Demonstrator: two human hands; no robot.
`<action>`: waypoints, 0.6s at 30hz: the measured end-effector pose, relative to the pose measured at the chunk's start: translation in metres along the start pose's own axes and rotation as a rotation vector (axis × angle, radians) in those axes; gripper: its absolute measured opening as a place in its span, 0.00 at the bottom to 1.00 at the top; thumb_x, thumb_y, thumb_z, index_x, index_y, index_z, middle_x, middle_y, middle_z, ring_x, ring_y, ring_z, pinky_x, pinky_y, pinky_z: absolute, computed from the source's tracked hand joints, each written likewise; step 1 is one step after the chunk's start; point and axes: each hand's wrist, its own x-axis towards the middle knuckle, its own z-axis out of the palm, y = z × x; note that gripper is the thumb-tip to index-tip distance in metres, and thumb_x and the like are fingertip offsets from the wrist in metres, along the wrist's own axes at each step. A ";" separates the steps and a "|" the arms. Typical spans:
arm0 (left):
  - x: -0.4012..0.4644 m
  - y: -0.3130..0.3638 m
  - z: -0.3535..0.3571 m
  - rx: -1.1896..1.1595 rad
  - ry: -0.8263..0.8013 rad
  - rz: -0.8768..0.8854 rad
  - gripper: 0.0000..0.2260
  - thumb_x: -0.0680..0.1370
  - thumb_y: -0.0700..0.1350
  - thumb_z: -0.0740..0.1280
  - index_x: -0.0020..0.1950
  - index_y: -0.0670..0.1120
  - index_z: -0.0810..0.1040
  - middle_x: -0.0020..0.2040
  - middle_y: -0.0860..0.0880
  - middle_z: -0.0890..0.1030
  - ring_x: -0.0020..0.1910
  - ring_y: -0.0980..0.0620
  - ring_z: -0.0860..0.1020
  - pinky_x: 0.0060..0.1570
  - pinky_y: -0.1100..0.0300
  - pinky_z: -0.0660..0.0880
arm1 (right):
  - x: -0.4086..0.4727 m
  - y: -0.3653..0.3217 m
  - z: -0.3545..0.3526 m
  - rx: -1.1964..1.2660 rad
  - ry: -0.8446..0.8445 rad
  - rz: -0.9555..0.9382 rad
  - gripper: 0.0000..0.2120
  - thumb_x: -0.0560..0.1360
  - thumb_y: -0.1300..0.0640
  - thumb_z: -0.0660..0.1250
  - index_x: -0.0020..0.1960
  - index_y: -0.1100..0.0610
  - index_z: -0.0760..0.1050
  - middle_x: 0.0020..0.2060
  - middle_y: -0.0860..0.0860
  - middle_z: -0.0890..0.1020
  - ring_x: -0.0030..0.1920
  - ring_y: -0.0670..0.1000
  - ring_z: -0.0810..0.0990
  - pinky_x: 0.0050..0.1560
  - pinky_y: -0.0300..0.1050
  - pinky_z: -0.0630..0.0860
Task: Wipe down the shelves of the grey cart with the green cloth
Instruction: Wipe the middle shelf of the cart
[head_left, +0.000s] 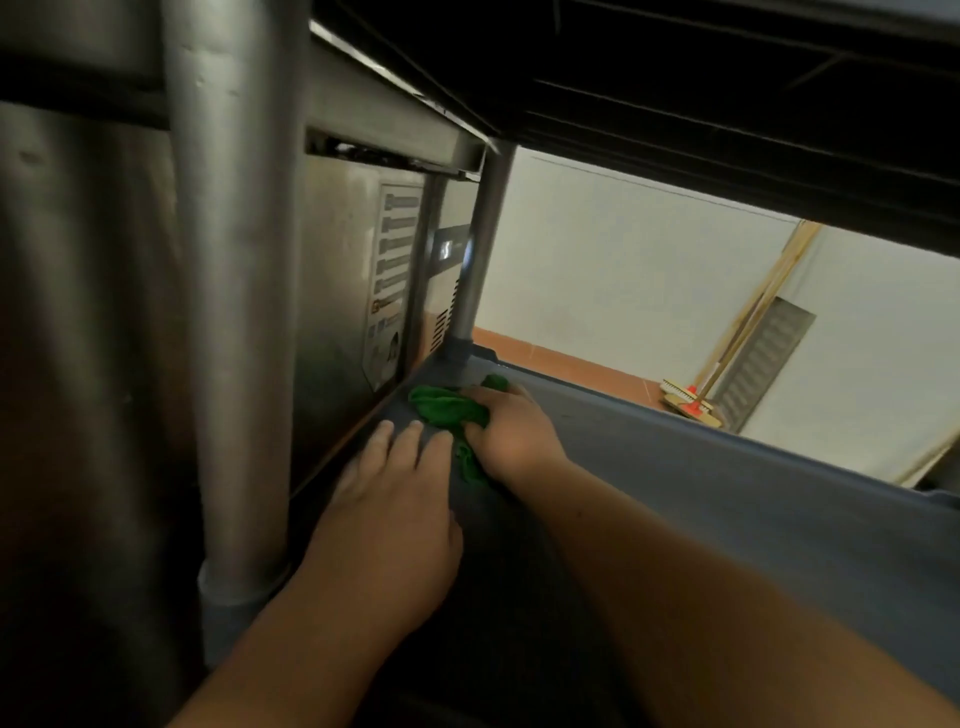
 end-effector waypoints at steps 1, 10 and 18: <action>0.002 0.007 -0.002 0.022 -0.001 0.007 0.31 0.79 0.52 0.59 0.78 0.54 0.48 0.80 0.51 0.50 0.78 0.49 0.46 0.76 0.50 0.52 | -0.004 0.010 -0.006 0.003 0.012 0.031 0.21 0.78 0.50 0.64 0.71 0.42 0.71 0.66 0.53 0.72 0.61 0.57 0.76 0.64 0.51 0.73; 0.021 0.115 0.010 0.214 -0.044 0.242 0.30 0.79 0.51 0.59 0.79 0.52 0.50 0.79 0.49 0.54 0.78 0.47 0.50 0.74 0.52 0.55 | -0.093 0.191 -0.113 -0.081 0.074 0.351 0.20 0.77 0.56 0.64 0.68 0.45 0.75 0.65 0.54 0.73 0.61 0.58 0.77 0.61 0.52 0.76; 0.022 0.209 0.059 0.268 -0.180 0.386 0.31 0.79 0.51 0.59 0.78 0.53 0.49 0.79 0.48 0.53 0.78 0.48 0.51 0.74 0.52 0.58 | -0.212 0.369 -0.226 -0.278 0.135 0.631 0.10 0.77 0.57 0.63 0.56 0.50 0.79 0.50 0.54 0.83 0.48 0.56 0.81 0.48 0.48 0.78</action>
